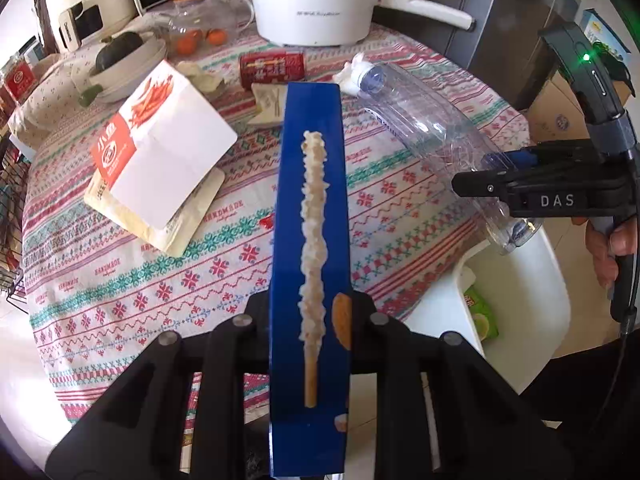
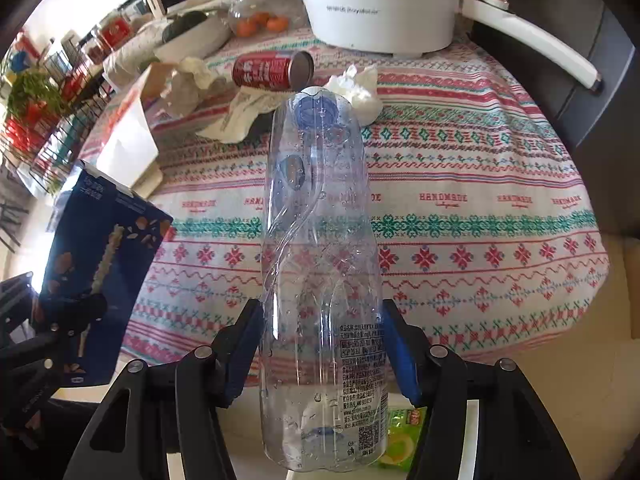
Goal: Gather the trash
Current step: 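Carry the blue box and clear bottle over the white bin and open both tools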
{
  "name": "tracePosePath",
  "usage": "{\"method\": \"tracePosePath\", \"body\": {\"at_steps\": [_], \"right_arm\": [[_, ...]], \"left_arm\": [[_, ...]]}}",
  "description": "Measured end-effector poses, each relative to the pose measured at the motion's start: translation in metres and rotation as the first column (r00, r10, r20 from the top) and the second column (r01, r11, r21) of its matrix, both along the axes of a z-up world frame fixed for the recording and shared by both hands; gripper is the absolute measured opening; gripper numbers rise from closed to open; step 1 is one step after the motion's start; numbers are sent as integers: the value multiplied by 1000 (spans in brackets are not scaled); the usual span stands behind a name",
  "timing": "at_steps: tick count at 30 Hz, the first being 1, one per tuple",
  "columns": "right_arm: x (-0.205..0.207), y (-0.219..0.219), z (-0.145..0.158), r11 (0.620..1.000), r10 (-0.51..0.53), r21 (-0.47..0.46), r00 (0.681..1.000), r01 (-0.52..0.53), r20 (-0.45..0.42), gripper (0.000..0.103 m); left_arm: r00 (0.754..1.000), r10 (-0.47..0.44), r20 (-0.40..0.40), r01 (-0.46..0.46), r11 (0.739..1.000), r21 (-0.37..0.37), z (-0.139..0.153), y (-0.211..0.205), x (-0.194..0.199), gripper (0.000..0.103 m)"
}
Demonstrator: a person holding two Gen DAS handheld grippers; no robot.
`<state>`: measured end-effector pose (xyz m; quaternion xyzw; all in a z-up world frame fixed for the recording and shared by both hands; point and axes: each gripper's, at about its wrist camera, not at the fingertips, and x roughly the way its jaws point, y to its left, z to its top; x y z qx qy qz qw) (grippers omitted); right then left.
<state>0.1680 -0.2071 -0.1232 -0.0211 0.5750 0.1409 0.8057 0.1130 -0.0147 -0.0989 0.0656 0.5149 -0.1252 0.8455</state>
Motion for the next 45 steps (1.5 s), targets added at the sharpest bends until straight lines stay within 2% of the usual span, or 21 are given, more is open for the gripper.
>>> {"method": "tracePosePath", "body": {"at_steps": [6,9,12,19,23,28,33,34,36,38,39,42,45], "right_arm": [[-26,-19,36,998,-33,53,999,31,41,60],[-47,-27,54,999,-30,34,997,27,74,60],[-68,-42,70,997,-55,57,993,49,101,60],[-116,-83,80,988,-131,97,981,118,140,60],[-136,-103,71,981,-168,118,978,154,124,60],[-151,-122,55,977,-199,98,977,191,78,60],[-165,-141,41,973,-219,79,974,215,50,61],[-168,-146,39,972,-226,78,973,222,47,61],[-170,-153,36,969,-237,76,970,234,43,61],[-171,-158,33,966,-250,79,967,247,36,61],[-171,-161,31,964,-256,80,966,253,32,61],[-172,-165,26,963,-262,69,965,260,24,61],[-172,-165,22,965,-257,65,966,256,14,61]], "left_arm": [[998,-58,39,59,998,-18,16,-13,-14,25],[995,-94,46,95,995,-24,21,-24,-22,25],[990,-132,46,134,991,-31,25,-35,-30,25],[972,-235,6,235,970,-65,22,-67,-51,25],[942,-330,-63,323,941,-105,10,-99,-66,25],[887,-429,-171,407,901,-147,-13,-142,-81,25],[855,-463,-232,431,885,-176,-34,-173,-83,26],[850,-468,-240,433,882,-186,-37,-177,-82,28],[846,-477,-241,438,877,-199,-39,-183,-81,36],[850,-476,-225,437,876,-201,-36,-185,-81,62],[854,-475,-211,437,876,-203,-34,-185,-82,66],[861,-470,-194,437,879,-191,-26,-183,-80,67],[876,-447,-181,423,893,-155,-23,-173,-74,68]]}}
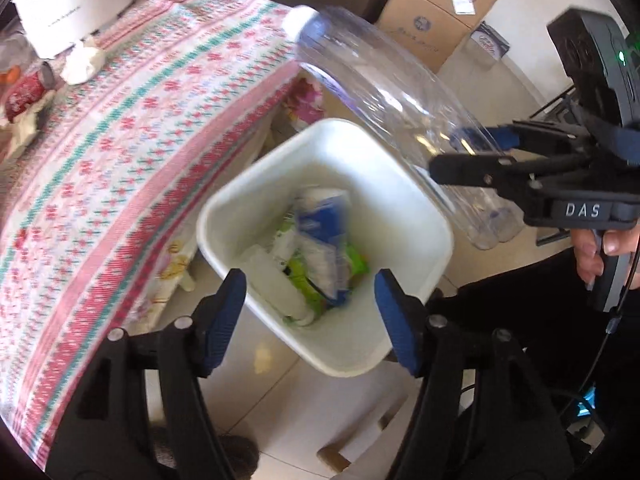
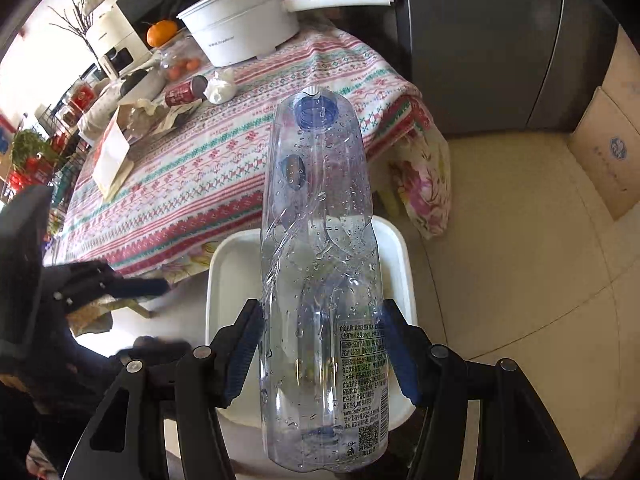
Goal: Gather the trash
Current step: 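Carry the blue box and clear bottle over the white bin and open both tools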
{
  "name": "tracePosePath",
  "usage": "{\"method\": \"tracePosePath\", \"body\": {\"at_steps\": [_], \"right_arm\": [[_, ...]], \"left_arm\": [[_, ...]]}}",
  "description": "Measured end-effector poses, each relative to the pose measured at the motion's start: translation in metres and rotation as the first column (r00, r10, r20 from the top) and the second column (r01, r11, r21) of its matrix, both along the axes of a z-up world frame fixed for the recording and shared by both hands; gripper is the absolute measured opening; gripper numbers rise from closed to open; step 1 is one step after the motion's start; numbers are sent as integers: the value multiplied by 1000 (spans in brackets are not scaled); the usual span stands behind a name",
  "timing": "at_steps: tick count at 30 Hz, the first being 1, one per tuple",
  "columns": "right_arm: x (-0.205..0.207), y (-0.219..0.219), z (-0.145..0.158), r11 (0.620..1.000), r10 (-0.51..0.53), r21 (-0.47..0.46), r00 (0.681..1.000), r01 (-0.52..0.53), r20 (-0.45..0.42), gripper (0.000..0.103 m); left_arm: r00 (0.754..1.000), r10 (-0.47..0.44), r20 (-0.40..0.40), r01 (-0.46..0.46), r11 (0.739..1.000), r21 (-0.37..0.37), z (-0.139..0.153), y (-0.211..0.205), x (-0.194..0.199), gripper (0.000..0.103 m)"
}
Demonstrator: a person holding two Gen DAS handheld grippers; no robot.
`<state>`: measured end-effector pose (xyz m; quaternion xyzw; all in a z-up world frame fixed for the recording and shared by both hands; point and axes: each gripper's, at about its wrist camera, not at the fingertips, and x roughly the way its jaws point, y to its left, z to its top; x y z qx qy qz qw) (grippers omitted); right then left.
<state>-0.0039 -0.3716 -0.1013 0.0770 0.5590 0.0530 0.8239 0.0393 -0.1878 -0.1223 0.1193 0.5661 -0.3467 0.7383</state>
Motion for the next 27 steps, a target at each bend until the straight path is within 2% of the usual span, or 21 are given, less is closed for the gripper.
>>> {"method": "tracePosePath", "body": {"at_steps": [7,8,10,16,27], "right_arm": [[4,5,-13,1000,14,-8,999,-14,-47,64],[5,6,-15,1000,22,-4,998,-22,-58,67],[7,9,-18,1000,23,-5,997,-23,-77,77],[9,15,-17,999,28,-16,996,-30,-86,78],[19,30,-13,998,44,-42,995,-47,-87,78]], "left_arm": [[997,66,33,-67,997,33,3,32,11,71],[997,74,34,-75,997,35,3,36,12,72],[995,92,35,-93,995,43,3,45,13,76],[990,131,55,-134,989,65,3,64,14,84],[976,190,110,-199,977,77,14,91,20,89]]}}
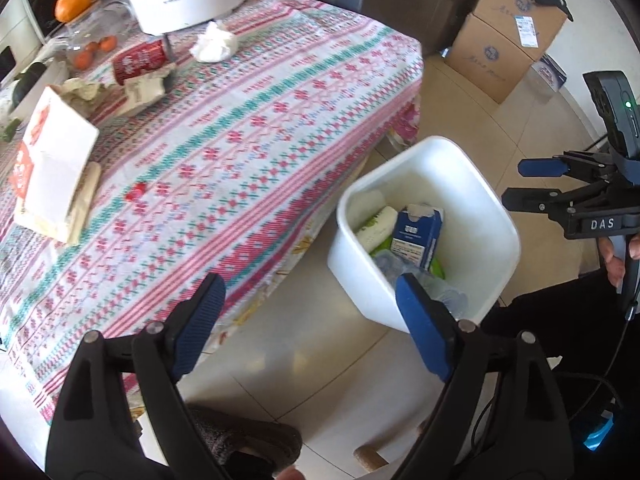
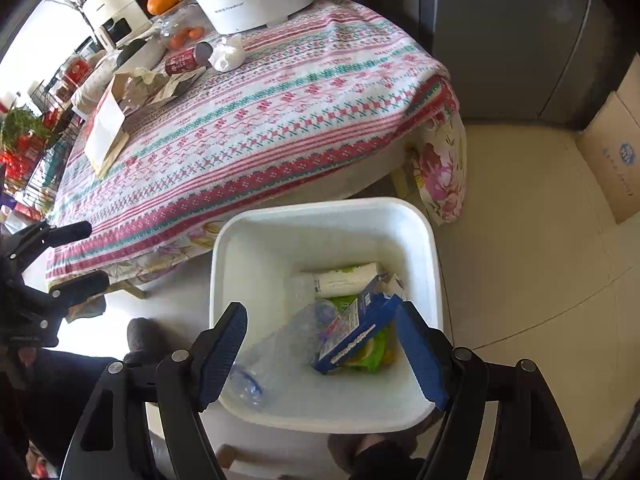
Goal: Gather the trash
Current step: 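Carry the blue box and clear bottle over the white bin and open both tools, then grasp the orange-white snack box with the left tool while the right tool grasps the white wrapper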
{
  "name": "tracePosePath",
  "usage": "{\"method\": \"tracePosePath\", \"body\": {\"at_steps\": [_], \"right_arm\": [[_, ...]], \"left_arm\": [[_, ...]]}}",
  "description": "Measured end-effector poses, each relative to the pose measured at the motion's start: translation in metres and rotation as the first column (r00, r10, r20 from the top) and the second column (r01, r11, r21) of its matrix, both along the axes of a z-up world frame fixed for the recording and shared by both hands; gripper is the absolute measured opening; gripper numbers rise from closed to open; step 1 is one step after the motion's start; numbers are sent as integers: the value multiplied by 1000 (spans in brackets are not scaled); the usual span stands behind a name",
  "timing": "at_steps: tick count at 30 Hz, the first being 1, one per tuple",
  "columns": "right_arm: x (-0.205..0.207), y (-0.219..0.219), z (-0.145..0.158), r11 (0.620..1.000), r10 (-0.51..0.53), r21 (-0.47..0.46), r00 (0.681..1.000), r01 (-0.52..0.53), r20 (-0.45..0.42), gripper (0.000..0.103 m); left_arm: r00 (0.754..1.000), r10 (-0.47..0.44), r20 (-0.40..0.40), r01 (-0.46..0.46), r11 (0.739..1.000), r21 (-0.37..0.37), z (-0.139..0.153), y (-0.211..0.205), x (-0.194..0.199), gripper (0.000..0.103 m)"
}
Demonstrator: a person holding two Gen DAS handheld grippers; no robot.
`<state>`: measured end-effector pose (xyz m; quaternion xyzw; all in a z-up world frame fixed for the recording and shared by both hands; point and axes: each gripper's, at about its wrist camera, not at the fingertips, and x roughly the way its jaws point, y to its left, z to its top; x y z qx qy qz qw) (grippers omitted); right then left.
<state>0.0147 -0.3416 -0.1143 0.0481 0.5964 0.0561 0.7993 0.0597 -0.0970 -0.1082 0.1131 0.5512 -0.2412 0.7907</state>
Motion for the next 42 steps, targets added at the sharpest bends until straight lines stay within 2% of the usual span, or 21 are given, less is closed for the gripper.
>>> {"method": "tracePosePath", "body": {"at_steps": [2,6,8,11,14,17,21,27,29,30,32,34,38,42], "right_arm": [[3,7,3,1000,16,-9,1000,-16,9,78],[11,25,10,998,50,-30,998,-49,30,79],[16,35,15,997,64,-34,997,-62,45,89],[25,50,24,996,82,-47,993,-79,82,90],[36,64,32,994,94,-64,989,-88,113,91],[49,81,38,993,103,-79,985,-93,140,101],[65,106,45,988,139,-93,976,-124,170,103],[86,138,46,981,180,-101,967,-164,179,103],[92,143,46,981,180,-101,967,-164,181,103],[96,146,46,982,179,-95,967,-164,180,103],[102,148,45,983,173,-84,969,-161,176,103],[107,151,43,985,168,-79,970,-156,177,103],[113,156,38,984,175,-73,971,-165,163,103],[115,157,34,982,185,-74,971,-176,152,103]], "left_arm": [[1000,23,7,-23,1000,2,2,8,3,94],[996,85,26,-84,996,-8,7,30,11,96],[991,124,41,-123,992,-12,10,44,15,100],[976,208,70,-207,978,-19,14,68,24,102],[941,318,112,-317,948,-32,19,98,34,102],[898,412,155,-410,911,-46,24,130,47,102],[852,495,169,-486,869,-95,30,166,65,102],[777,623,86,-606,778,-165,24,217,98,102],[744,667,39,-644,732,-222,23,231,105,102],[726,688,2,-660,697,-279,21,238,109,102],[706,704,-74,-673,635,-379,15,248,117,102],[696,708,-124,-679,591,-434,7,253,125,96],[684,712,-159,-691,562,-455,-9,251,141,90],[655,726,-208,-713,503,-489,-26,261,154,87]]}}
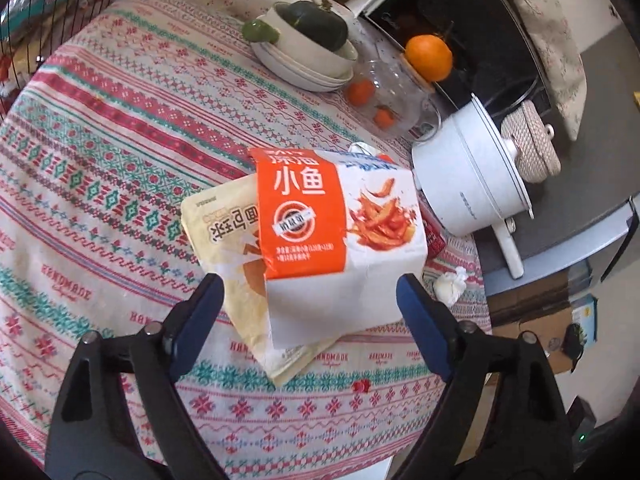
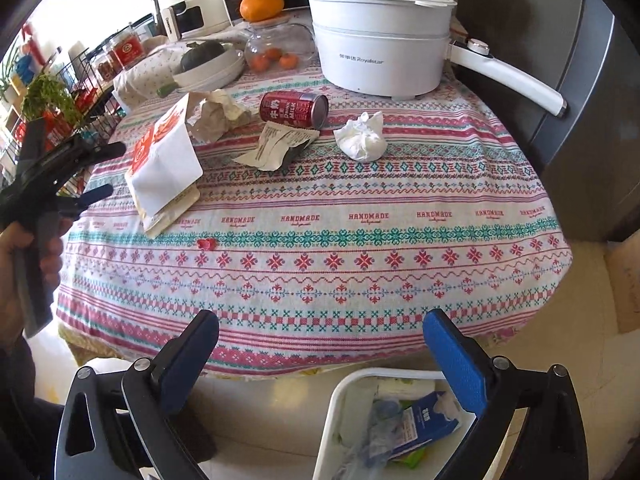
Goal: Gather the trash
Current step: 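Grasp the orange-white snack box with the left tool while the right tool grasps the white wrapper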
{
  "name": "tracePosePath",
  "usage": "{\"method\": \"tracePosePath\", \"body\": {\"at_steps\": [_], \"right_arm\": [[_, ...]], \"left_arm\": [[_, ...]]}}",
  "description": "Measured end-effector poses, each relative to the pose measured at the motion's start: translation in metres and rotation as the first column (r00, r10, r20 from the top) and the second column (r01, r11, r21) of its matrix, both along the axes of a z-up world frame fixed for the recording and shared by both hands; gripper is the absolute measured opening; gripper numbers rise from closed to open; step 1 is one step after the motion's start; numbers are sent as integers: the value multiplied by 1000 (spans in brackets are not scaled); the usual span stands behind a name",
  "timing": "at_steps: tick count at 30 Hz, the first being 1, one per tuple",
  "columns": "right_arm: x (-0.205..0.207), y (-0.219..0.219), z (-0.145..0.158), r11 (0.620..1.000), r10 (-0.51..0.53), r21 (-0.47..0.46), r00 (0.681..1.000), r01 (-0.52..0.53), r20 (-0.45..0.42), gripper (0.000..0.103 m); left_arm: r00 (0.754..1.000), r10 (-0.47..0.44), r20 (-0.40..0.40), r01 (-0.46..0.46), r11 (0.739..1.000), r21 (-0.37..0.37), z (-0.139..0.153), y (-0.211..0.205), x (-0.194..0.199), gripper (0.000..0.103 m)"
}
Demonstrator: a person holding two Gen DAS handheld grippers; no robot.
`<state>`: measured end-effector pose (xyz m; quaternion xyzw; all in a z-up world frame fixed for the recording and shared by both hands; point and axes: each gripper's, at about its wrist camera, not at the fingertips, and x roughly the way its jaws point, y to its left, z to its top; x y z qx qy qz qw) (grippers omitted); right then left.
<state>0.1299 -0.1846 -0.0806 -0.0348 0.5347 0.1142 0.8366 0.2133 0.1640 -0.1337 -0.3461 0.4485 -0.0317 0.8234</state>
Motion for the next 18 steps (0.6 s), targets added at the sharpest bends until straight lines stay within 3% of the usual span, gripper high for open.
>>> {"method": "tracePosePath", "body": {"at_steps": [7,10,14,16,18], "right_arm": [[7,-7,-2,1000,-11,7,1000,11,14,103],[13,-12,-5,1000,-17,10,1000,17,13,103],[17,-15,-11,1000,-24,6,1000,24,-4,103],[18,-17,-15,1000,-28,0,1000,28,-14,103],[19,-18,-18,999,-32,-2,999,32,-19,103]], "left_arm": [[999,7,32,-3,992,-129,-23,9,16,72],[1000,10,29,-4,979,-201,-36,12,18,58],[999,27,32,-15,946,-324,-48,19,15,29],[999,24,23,-14,936,-352,-51,18,13,21],[999,23,29,-12,936,-352,-48,16,11,19]]}}
